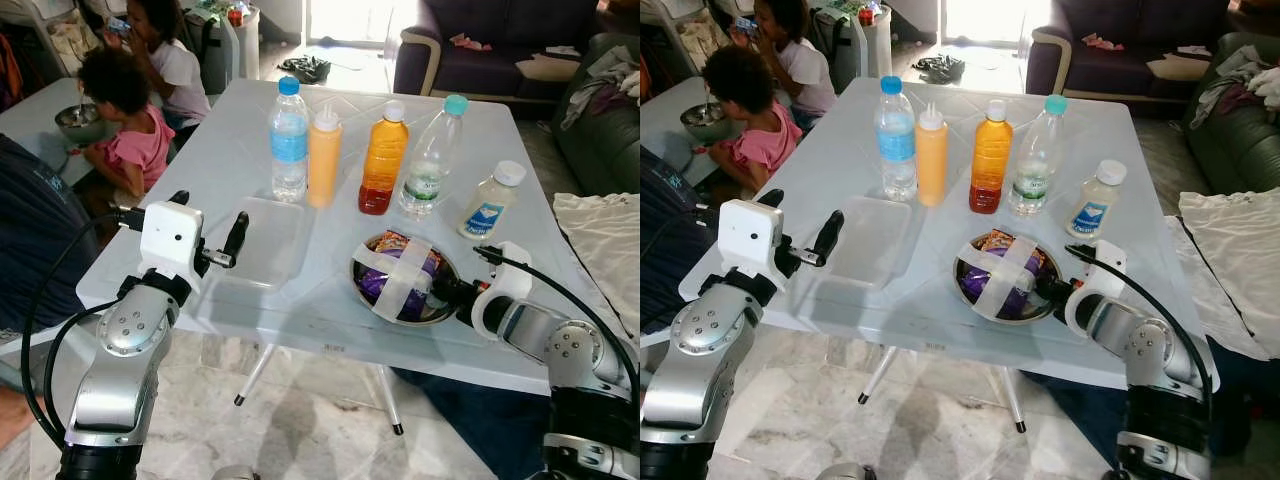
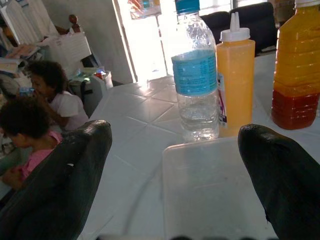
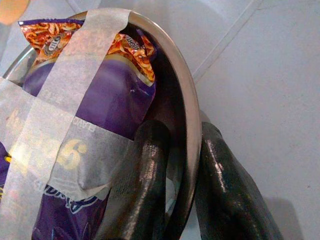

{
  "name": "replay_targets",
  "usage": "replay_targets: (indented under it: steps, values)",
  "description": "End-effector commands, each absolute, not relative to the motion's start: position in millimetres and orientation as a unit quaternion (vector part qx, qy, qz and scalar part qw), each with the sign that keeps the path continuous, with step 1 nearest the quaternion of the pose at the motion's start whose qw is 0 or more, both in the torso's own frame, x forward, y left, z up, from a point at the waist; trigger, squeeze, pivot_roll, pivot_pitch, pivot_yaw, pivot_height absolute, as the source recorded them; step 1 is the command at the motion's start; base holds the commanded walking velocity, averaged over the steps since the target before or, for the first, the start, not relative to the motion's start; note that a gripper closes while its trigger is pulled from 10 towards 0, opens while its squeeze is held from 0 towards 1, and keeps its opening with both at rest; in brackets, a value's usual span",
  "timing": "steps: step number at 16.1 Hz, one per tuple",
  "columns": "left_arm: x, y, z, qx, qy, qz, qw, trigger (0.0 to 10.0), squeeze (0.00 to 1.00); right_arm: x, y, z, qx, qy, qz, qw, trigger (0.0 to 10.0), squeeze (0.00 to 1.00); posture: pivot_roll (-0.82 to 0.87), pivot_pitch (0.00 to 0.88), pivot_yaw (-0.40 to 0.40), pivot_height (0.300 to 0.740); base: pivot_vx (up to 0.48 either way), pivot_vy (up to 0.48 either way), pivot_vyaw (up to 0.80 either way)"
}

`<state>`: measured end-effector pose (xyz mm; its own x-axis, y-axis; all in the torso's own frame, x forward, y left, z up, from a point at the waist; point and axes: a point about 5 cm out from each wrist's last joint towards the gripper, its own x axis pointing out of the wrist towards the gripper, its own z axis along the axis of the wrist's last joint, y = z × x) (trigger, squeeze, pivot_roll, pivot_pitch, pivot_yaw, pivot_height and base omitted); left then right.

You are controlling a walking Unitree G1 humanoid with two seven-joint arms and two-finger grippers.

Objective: Restocking fridge

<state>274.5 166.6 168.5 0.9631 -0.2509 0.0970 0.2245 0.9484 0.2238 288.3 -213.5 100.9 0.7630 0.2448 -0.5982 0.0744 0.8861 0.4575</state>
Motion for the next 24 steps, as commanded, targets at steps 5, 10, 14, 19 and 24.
replay_targets:
  steps: [5,10,14,19,24]
  values:
    - [276.1,167.3,167.3,0.108,-0.058,-0.117,0.986,10.0,0.0,268.6,-213.8,63.8,0.222,0.439,0.047,0.869,0.0,0.0,0.06,0.024,-0.022,0.74,0.0,0.0,0.0]
    - [272.3,178.2,160.7,0.099,-0.03,-0.087,0.991,10.0,0.0,281.8,-210.5,85.4,0.214,0.346,0.01,0.913,0.0,0.0,0.07,0.001,-0.019,0.74,0.0,0.0,0.0]
    - [270.5,180.1,165.4,0.098,-0.033,-0.072,0.992,10.0,0.0,264.3,-183.6,88.0,0.215,0.297,0.016,0.93,0.0,0.0,0.08,0.0,-0.016,0.74,0.0,0.0,0.0]
    - [272.1,188.0,162.3,0.102,-0.022,-0.064,0.993,10.0,0.0,254.8,-170.2,91.5,0.201,0.266,0.027,0.942,10.0,0.0,0.06,0.0,-0.009,0.74,-0.173,0.0,0.0]
    - [269.7,180.1,155.9,0.105,-0.016,-0.075,0.992,10.0,0.0,250.0,-179.0,89.9,0.19,0.257,-0.002,0.948,10.0,0.0,0.05,0.0,-0.021,0.74,-0.347,0.0,0.0]
